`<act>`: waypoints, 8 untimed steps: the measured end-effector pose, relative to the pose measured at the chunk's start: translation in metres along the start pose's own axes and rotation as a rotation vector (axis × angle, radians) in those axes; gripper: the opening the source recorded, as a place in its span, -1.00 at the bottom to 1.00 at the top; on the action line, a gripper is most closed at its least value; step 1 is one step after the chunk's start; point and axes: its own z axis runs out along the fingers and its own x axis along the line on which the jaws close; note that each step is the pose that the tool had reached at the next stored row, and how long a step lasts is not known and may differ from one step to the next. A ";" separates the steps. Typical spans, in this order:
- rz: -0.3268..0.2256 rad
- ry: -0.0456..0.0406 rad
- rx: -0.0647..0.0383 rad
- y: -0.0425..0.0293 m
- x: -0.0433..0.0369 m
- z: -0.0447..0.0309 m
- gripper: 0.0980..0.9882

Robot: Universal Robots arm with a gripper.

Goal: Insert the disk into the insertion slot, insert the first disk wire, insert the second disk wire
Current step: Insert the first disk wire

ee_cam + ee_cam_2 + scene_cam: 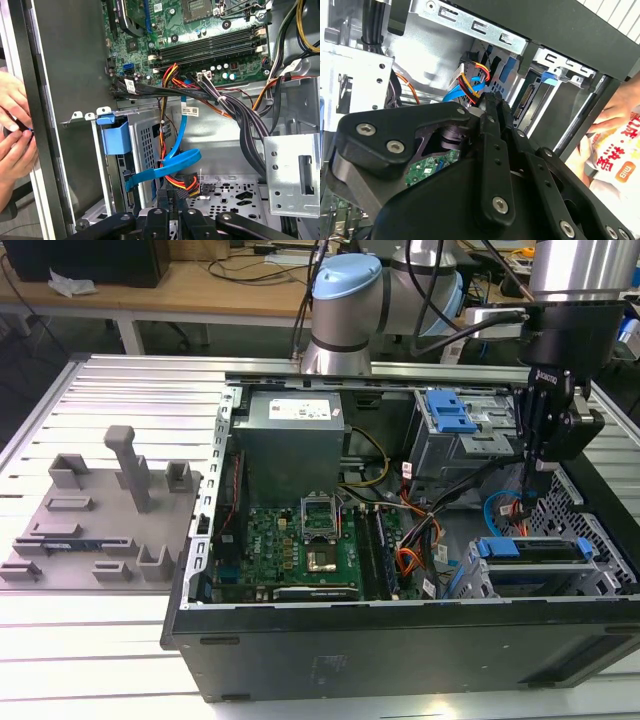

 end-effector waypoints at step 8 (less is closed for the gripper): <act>-0.030 0.0085 -0.073 -0.0148 -0.0020 0.0011 -0.85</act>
